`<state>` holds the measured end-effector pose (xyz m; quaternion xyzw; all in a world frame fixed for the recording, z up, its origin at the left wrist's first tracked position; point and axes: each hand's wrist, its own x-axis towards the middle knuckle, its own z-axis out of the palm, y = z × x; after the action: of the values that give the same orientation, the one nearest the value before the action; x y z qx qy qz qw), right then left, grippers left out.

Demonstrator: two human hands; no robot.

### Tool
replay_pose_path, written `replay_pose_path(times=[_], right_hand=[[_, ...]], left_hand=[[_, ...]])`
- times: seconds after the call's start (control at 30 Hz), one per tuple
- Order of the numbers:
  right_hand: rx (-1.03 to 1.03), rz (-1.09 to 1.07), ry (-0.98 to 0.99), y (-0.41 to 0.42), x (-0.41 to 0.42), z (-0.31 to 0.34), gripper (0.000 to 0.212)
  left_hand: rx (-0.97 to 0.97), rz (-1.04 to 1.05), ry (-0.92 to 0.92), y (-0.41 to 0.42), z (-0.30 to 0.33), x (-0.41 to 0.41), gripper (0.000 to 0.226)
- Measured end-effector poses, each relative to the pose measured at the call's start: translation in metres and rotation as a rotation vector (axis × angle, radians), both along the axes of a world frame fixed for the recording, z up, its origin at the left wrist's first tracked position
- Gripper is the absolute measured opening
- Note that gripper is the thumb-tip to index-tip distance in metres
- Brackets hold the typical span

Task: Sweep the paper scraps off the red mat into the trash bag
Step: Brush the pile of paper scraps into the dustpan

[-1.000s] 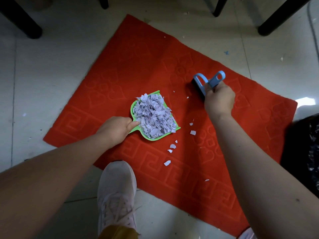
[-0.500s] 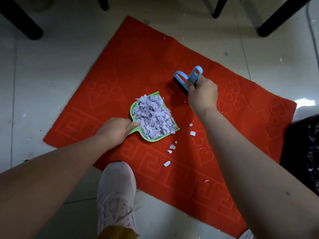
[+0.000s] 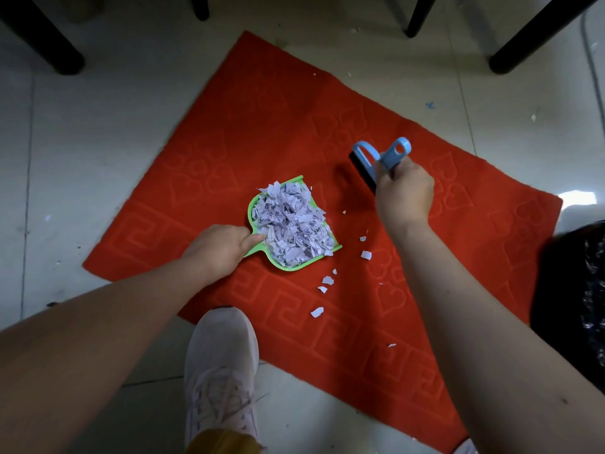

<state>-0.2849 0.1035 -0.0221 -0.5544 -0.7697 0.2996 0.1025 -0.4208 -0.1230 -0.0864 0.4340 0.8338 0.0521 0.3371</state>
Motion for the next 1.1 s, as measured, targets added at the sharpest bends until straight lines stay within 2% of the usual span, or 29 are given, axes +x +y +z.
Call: replay_pose_path(times=[0.23,0.37,0.53,0.67,0.8,0.93,1.1], right_hand=[[-0.08,0.131,0.024,-0.049,-0.004,-0.014,0.023],[-0.073,0.068,0.121,-0.039,-0.003,-0.004,0.02],[-0.006,0.078,0.009,-0.032,-0.009,0.0,0.024],[-0.068,0.115,-0.002,-0.052,-0.01,-0.009,0.021],[-0.127,0.031,0.11,-0.055,0.0,-0.009,0.021],[-0.084,-0.126,0.233,-0.043,0.022,0.0,0.02],[-0.034,-0.298,0.139,-0.041,0.068,0.0,0.023]], left_hand=[[0.001,-0.01,0.002,-0.001,-0.003,-0.001,0.052],[0.013,0.003,0.002,-0.003,-0.003,-0.001,0.052],[0.0,0.007,-0.009,-0.002,-0.002,-0.001,0.053],[-0.001,0.013,-0.019,-0.002,-0.001,0.0,0.052],[0.002,0.022,-0.021,-0.005,-0.001,0.001,0.052],[0.005,0.026,-0.027,-0.011,-0.003,0.002,0.053],[0.014,0.022,-0.018,-0.017,-0.003,0.004,0.052]])
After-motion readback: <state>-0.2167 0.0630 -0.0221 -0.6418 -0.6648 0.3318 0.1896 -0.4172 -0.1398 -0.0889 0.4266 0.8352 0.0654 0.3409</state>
